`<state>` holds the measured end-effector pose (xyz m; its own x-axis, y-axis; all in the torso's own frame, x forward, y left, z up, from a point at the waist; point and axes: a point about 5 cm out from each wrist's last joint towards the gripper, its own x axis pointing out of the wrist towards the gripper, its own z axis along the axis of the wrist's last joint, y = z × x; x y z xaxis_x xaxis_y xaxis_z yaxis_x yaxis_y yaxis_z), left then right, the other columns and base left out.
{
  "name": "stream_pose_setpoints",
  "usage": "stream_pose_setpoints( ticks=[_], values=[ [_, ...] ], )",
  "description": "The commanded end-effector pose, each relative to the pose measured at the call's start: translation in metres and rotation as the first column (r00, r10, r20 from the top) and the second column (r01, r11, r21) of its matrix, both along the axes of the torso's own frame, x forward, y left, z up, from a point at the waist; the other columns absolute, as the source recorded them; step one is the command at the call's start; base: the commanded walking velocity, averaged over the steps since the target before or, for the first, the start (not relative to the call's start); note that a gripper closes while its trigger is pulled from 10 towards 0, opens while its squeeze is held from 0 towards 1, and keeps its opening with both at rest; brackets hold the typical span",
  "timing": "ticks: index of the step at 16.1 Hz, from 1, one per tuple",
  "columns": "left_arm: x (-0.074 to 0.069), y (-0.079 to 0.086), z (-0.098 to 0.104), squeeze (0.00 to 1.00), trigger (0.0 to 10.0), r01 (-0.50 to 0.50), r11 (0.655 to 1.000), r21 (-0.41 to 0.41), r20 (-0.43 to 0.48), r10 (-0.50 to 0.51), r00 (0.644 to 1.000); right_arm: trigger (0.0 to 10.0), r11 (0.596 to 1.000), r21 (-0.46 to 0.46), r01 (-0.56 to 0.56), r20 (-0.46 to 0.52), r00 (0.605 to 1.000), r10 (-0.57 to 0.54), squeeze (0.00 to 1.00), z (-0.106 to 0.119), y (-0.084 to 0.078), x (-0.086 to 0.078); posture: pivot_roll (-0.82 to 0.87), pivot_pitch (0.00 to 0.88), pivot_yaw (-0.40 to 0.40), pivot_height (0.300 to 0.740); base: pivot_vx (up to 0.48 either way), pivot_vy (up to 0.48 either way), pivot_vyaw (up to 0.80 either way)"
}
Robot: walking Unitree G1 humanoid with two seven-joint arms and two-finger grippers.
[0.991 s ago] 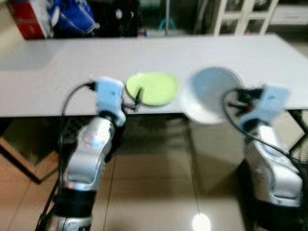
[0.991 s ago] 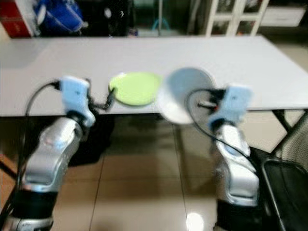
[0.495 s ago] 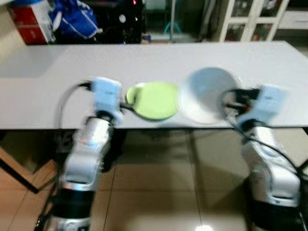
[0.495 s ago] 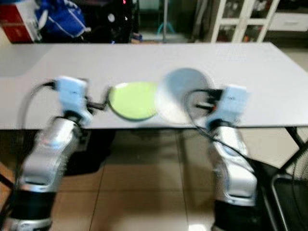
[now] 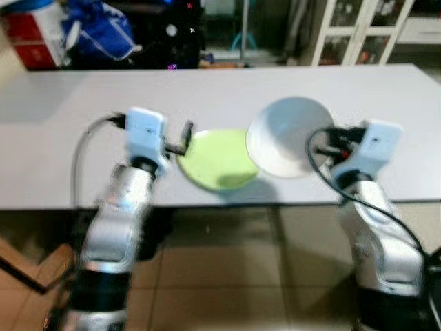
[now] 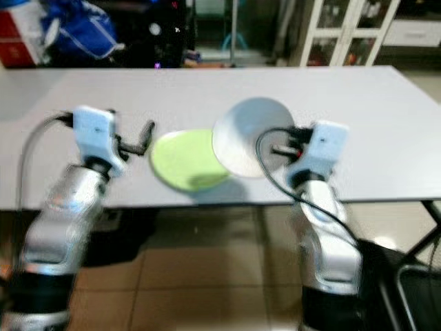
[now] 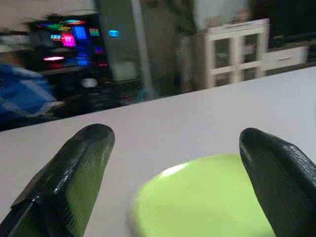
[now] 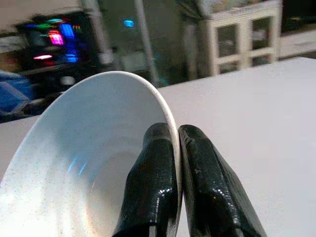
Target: Setting the table
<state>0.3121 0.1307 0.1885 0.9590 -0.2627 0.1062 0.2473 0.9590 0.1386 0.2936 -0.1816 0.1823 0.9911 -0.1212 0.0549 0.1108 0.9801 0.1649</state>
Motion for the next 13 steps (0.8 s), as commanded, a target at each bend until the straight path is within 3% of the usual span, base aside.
stream_pose_setpoints(
  ticks=[1,5,13],
  values=[
    [0.0015,0.0089,0.0040,0.00,10.0,-0.024,1.000,0.019,0.010,0.024,1.000,10.0,1.000,0.005,-0.021,0.034,0.999,0.021,0.00,0.0081,0.0062,0.0013,-0.02,0.000,0.019,0.740,0.416,0.000,0.00],
    [0.0015,0.0095,0.0041,0.00,10.0,-0.021,1.000,0.022,0.010,0.020,1.000,10.0,0.999,0.032,-0.026,0.012,1.000,0.025,0.00,0.0040,0.0069,0.0008,-0.02,0.000,0.024,0.740,0.409,0.000,-0.73],
    [-0.0007,0.0115,0.0018,0.00,10.0,-0.003,0.999,0.045,-0.004,0.003,1.000,10.0,0.998,0.060,-0.002,-0.009,1.000,0.002,0.00,-0.0005,0.0050,-0.0015,-0.01,0.000,0.034,0.740,0.407,0.000,0.00]
  ],
)
